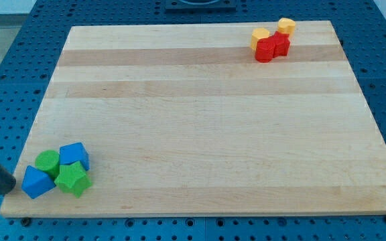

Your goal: Separate the yellow hexagon from the yellow heart

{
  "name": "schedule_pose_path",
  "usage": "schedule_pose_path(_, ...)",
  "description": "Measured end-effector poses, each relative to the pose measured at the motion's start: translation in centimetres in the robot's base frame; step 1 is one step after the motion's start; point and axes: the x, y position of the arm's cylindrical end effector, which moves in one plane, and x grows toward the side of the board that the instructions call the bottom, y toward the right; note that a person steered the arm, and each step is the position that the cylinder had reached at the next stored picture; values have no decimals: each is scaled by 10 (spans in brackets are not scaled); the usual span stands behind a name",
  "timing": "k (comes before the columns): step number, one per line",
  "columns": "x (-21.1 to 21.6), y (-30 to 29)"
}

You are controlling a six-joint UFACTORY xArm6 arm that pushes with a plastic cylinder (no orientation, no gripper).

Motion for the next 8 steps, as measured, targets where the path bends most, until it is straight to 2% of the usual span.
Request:
schedule_pose_path(6,-12,42)
schedule_pose_path(8,-38,71)
